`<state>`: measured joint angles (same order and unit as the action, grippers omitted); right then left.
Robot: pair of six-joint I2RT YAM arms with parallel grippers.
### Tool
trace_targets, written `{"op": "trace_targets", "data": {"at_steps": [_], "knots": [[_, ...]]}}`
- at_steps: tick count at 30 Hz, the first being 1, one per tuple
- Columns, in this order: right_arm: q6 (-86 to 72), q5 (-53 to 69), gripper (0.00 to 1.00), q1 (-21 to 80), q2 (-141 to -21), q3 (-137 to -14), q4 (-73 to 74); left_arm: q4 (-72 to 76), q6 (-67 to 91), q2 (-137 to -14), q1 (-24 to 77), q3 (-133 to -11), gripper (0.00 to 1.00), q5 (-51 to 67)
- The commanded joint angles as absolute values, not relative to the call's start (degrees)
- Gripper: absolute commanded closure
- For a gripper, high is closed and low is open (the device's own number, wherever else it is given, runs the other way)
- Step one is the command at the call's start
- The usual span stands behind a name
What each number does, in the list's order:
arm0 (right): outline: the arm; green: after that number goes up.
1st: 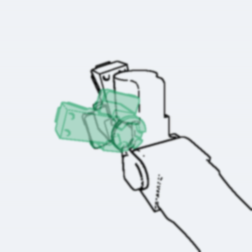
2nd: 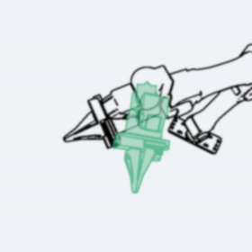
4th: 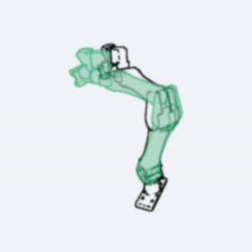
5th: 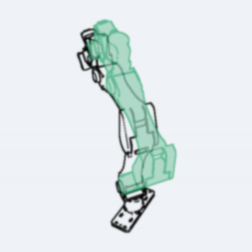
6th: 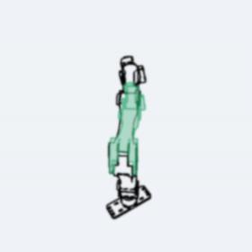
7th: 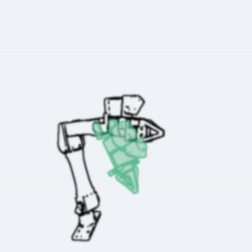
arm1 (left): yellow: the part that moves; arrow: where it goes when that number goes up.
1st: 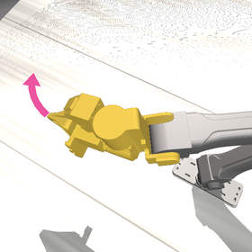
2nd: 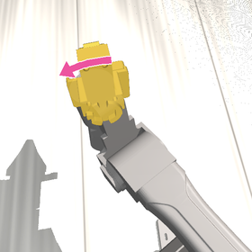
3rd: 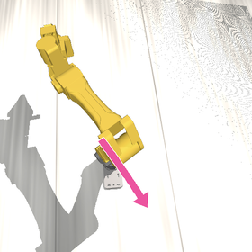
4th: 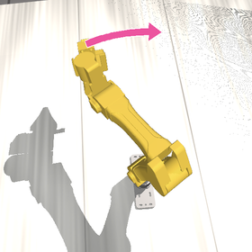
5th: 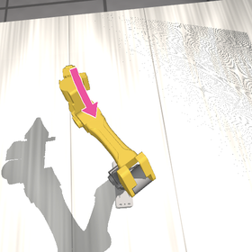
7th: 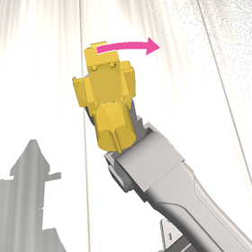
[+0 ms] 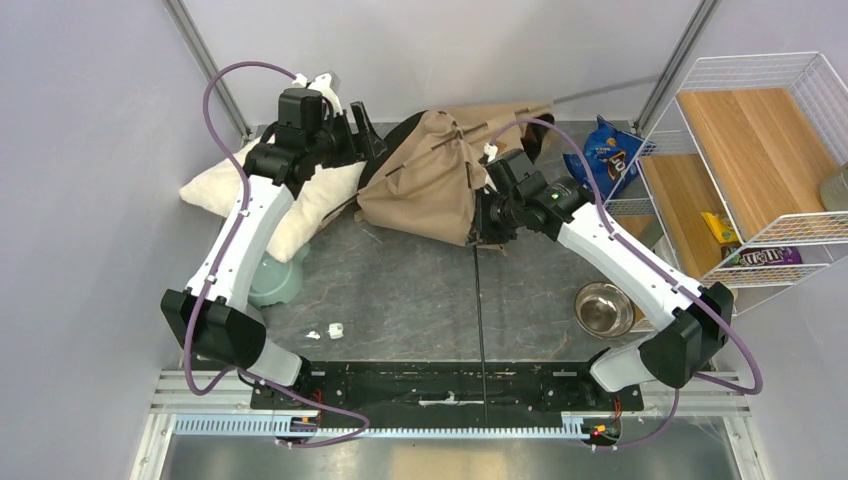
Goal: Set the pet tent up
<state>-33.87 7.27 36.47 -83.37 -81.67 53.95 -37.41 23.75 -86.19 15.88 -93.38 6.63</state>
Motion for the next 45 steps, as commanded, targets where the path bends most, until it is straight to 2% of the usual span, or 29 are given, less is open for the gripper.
{"op": "trace_targets", "data": {"at_steps": [1,8,15,25,28,35,36,37,38,40,41,43,45], "knots": [[-27.9,3.2,1.00,35.3,-83.0,-84.1,31.4,-31.9,23.7,-84.5,16.0,-94.0,0.16,16.7],[-24.7,5.5,1.00,34.9,-88.7,-86.1,25.3,-21.5,29.6,-85.4,16.3,-90.1,0.18,25.1],[-22.5,5.1,1.00,34.7,-93.6,-88.5,23.3,-6.5,36.3,-91.8,18.0,-89.0,0.18,30.1],[-22.7,5.9,1.00,34.4,-97.4,-91.4,21.9,-5.7,34.7,-99.7,19.9,-92.6,0.23,30.0],[-22.7,7.2,1.00,34.4,-98.0,-92.0,21.8,-5.4,35.2,-101.1,20.2,-93.4,0.31,29.9],[-22.2,8.1,1.00,34.4,-98.2,-91.3,23.3,-4.9,37.4,-103.1,20.2,-95.4,0.65,29.3],[-22.1,8.1,1.00,34.4,-98.1,-91.0,23.5,-4.8,37.5,-103.2,20.2,-95.6,0.74,29.3],[-22.1,8.1,1.00,34.4,-98.0,-90.7,23.7,-4.8,37.7,-103.5,20.3,-95.7,0.88,29.3],[-22.1,8.2,1.00,34.4,-98.0,-90.6,24.0,-4.8,38.1,-103.8,20.3,-96.1,0.98,29.3],[-22.0,8.3,1.00,34.4,-97.9,-90.5,25.1,-4.8,38.8,-104.4,20.5,-96.7,0.98,29.5],[-21.9,8.3,0.94,34.4,-97.7,-90.3,25.5,-4.8,38.9,-104.5,20.6,-97.0,0.98,29.2],[-21.6,8.4,0.73,34.4,-96.8,-89.3,26.2,-4.9,39.2,-104.5,20.9,-97.5,0.98,27.8],[-21.0,8.7,0.58,34.4,-95.1,-86.7,26.4,-4.8,39.3,-104.7,21.1,-98.3,0.98,26.8]]}}
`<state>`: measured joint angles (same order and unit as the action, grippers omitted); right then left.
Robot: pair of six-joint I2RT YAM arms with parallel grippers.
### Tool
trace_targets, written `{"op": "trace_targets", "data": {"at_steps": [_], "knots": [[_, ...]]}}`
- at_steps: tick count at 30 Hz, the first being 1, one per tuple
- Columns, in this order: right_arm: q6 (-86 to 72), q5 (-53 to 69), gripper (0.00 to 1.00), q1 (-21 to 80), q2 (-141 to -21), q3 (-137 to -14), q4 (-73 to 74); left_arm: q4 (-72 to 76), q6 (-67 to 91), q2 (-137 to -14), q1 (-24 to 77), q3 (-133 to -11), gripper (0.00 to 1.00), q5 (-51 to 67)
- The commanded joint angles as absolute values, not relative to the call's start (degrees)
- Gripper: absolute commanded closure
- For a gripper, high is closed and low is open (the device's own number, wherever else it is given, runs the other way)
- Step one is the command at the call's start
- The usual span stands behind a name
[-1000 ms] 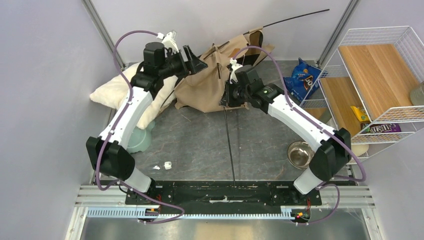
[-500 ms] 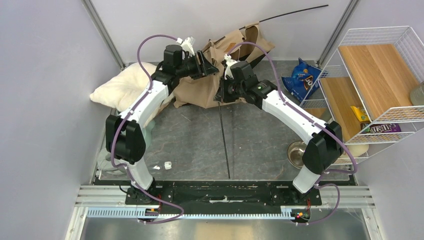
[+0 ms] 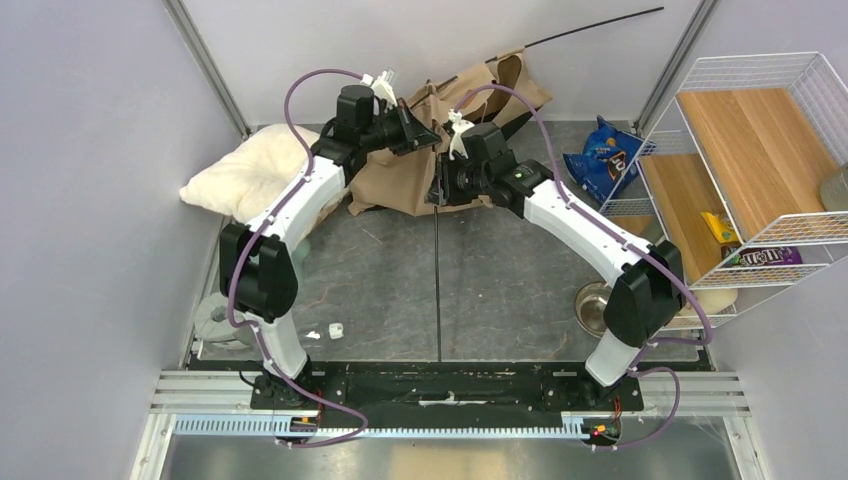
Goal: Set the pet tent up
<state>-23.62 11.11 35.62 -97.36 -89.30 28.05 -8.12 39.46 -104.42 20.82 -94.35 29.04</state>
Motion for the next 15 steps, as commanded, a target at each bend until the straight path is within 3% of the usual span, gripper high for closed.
{"op": "trace_targets", "data": {"at_steps": [1,5,15], "knots": [[-20.5,8.9,0.54,34.4,-94.1,-85.4,26.7,-4.8,39.4,-104.8,21.2,-98.8,0.98,26.0],[-18.6,12.5,0.50,34.3,-90.2,-78.7,28.2,-4.2,40.1,-105.5,21.4,-100.3,0.98,23.7],[-18.3,16.7,0.49,35.1,-76.7,-61.3,30.3,-3.1,41.0,-107.5,21.8,-101.8,0.98,22.0]]}}
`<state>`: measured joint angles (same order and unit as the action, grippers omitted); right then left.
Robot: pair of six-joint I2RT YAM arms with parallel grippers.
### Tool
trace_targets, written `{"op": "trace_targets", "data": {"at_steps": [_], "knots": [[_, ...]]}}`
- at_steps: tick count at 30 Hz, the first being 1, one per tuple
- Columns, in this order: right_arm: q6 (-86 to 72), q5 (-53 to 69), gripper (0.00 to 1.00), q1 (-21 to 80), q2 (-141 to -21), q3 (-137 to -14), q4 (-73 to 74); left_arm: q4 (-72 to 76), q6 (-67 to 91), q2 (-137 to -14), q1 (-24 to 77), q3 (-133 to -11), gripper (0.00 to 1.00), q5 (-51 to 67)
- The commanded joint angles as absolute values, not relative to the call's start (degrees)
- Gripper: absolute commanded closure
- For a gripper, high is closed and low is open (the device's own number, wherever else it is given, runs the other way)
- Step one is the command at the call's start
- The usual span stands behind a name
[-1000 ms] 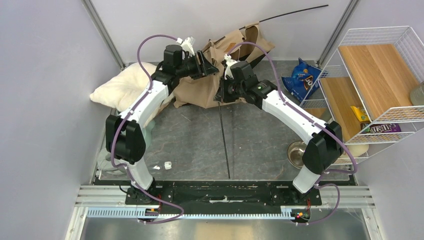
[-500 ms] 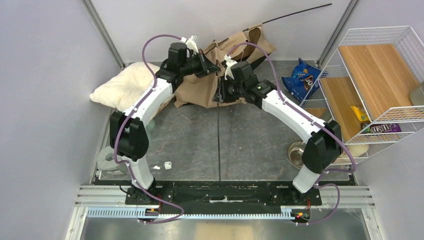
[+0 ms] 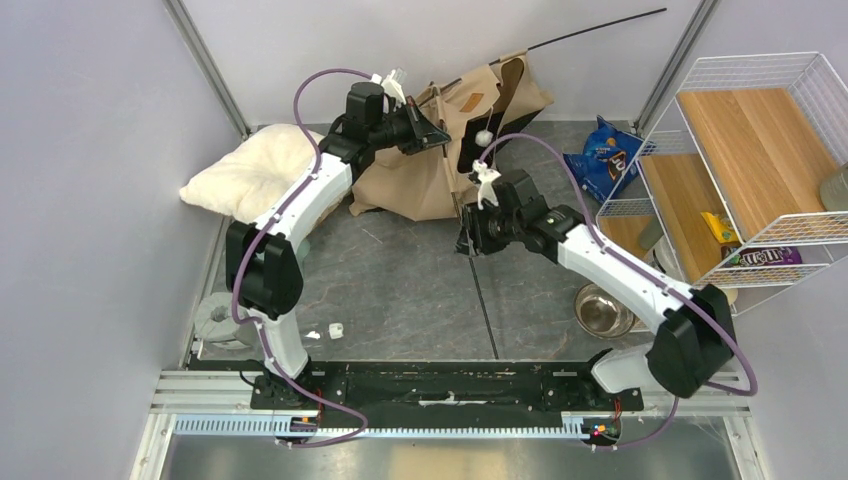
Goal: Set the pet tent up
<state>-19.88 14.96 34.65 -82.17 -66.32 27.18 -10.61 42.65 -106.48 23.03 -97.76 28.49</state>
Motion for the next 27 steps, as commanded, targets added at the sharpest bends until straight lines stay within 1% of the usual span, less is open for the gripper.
{"op": "trace_targets", "data": {"at_steps": [1,5,10,21,22,25,27], "knots": [[-18.3,16.6,0.49,35.2,-75.5,-60.0,30.9,-3.1,41.0,-107.7,21.8,-101.9,0.98,21.9],[-18.6,17.1,0.50,35.5,-71.3,-56.3,33.3,-3.3,40.5,-108.0,21.7,-102.2,0.98,21.4],[-19.2,17.4,0.58,35.5,-66.0,-53.6,35.9,-4.2,39.7,-108.5,21.7,-102.7,0.98,20.7],[-18.7,19.6,0.67,35.5,-61.4,-50.4,40.9,-5.3,39.4,-109.7,21.7,-104.7,0.98,19.9],[-18.5,19.8,0.70,35.5,-61.3,-50.2,41.2,-5.4,39.4,-109.8,21.8,-104.9,0.98,19.9],[-18.1,19.9,0.82,35.4,-61.3,-49.8,41.5,-5.4,39.6,-110.1,21.7,-105.5,0.98,19.9],[-18.1,19.7,0.92,35.5,-61.5,-49.7,41.0,-5.4,39.6,-110.3,21.8,-105.8,0.98,20.1]]}}
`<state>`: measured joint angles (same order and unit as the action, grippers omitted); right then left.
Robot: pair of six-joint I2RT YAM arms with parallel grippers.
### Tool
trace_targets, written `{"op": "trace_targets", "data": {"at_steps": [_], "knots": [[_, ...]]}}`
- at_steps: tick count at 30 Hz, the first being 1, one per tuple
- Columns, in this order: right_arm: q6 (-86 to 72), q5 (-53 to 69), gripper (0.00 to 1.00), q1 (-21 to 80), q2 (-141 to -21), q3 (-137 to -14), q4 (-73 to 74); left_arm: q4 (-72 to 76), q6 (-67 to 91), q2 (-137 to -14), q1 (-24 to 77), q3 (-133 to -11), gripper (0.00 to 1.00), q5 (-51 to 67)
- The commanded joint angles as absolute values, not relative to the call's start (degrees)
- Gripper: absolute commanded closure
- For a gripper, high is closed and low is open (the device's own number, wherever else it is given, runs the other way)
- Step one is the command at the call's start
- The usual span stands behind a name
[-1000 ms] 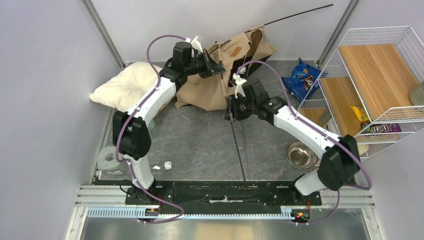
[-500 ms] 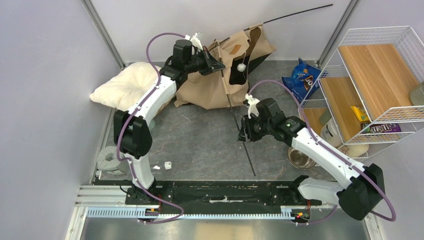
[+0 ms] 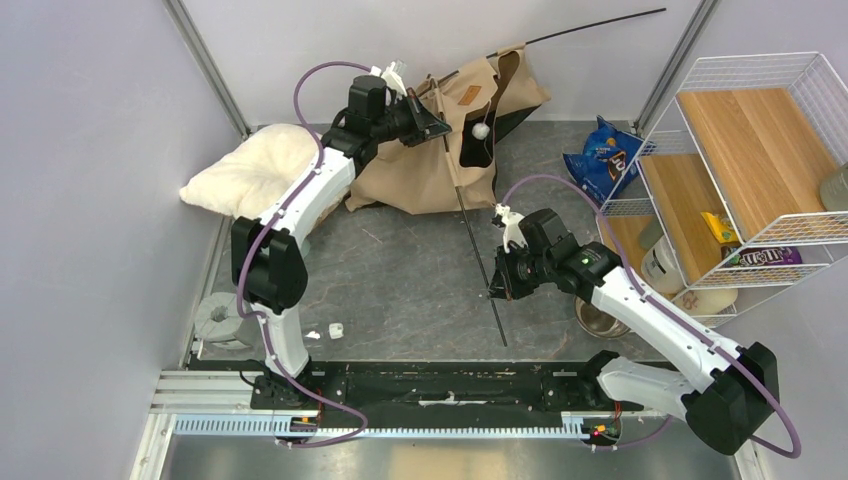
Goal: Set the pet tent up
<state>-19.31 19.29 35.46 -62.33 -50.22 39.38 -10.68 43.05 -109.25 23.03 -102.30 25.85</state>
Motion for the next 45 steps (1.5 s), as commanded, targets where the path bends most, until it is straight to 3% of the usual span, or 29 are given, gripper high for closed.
{"op": "trace_targets", "data": {"at_steps": [1,8,10,14,19,37,45], "knots": [[-18.3,19.5,0.99,35.5,-61.6,-49.9,40.4,-5.5,39.7,-110.4,21.9,-105.9,0.98,20.2],[-21.3,17.7,1.00,35.5,-59.9,-52.8,36.2,-6.0,39.7,-110.7,21.9,-107.0,0.97,22.2],[-22.1,17.0,1.00,35.4,-59.2,-54.2,35.2,-6.2,39.6,-110.8,21.9,-107.5,0.87,22.8],[-23.7,14.3,1.00,35.5,-58.5,-57.0,33.5,-6.8,39.5,-111.0,21.8,-109.4,0.51,24.4],[-26.4,13.2,1.00,35.5,-58.9,-59.5,29.6,-6.9,38.5,-109.7,21.9,-110.5,0.30,25.5],[-33.2,14.4,1.00,35.5,-67.4,-65.6,22.7,-10.8,30.3,-93.3,21.8,-104.4,0.17,18.7],[-35.6,16.5,1.00,35.4,-67.8,-69.0,22.5,-4.6,30.0,-83.1,21.8,-84.9,0.04,18.7]]}}
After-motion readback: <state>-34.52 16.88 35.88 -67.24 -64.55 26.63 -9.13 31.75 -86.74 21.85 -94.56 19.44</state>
